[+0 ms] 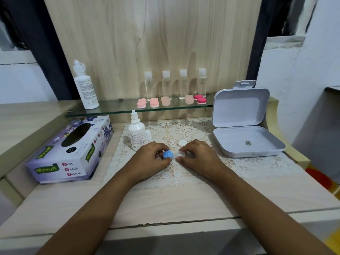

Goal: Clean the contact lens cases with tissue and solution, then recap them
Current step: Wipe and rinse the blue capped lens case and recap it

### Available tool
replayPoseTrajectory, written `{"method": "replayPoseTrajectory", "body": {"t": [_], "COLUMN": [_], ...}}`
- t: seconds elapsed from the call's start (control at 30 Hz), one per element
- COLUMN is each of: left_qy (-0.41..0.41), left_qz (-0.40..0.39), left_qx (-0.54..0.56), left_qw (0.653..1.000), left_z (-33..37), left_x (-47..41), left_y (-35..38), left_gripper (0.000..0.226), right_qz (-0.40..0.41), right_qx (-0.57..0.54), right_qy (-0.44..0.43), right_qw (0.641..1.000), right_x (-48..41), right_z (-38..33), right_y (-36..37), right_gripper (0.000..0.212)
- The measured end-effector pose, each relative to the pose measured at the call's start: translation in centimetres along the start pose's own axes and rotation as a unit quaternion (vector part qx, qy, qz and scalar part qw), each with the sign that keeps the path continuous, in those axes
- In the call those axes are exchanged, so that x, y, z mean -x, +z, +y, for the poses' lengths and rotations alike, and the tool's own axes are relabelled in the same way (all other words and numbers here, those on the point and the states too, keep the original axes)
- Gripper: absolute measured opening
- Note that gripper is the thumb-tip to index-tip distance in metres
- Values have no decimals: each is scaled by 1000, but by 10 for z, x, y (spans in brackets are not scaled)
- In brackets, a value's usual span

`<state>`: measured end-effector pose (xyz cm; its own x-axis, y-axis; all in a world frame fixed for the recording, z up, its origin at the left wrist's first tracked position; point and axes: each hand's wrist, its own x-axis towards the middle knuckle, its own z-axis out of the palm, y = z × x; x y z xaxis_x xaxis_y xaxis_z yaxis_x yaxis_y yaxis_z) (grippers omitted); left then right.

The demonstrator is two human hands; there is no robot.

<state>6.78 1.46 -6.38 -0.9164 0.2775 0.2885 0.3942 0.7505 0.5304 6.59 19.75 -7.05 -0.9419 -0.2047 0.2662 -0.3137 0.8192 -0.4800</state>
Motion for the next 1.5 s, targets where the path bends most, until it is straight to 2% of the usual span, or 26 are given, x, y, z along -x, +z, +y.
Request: {"method": "replayPoseTrajectory", "body": {"t": [0.2,0.63,0.77,0.9,1.0,1.1,1.27,1.4,1.5], "left_qy": [26,31,29,-3,-16,-9,-19,-24,-19], "left_qz": [10,2,-24,-16,5,-9,-26,8,-1], "left_qx": [-47,-47,-21,3,9,-5,-1,2,12], "left_qw": [999,998,999,1000,1000,1000,999,1000,1000], "left_z": [2,-1,-2,1,2,-2,-2,-3,-4], "left_x": [-2,-2,0,1,1,0,2,0,-1], "left_y": [3,3,2,5,7,9,8,11,10], "left_gripper": [21,23,30,48,36,27,60,38,25], "right_qz": [0,-6,-7,-2,0,0,0,0,0], "right_qx": [-2,1,3,-2,-4,-6,-3,2,8], "right_qy": [-2,-6,-5,-10,-9,-9,-11,-11,-10], "right_qw": [1000,1000,1000,1000,1000,1000,1000,1000,1000], "right_x": [0,0,0,1,2,1,1,1,1], "right_z": [1,1,1,0,0,0,1,1,1], "right_y": [1,0,1,0,-1,0,0,0,1], "right_gripper": [36,37,36,34,35,35,35,36,37]}}
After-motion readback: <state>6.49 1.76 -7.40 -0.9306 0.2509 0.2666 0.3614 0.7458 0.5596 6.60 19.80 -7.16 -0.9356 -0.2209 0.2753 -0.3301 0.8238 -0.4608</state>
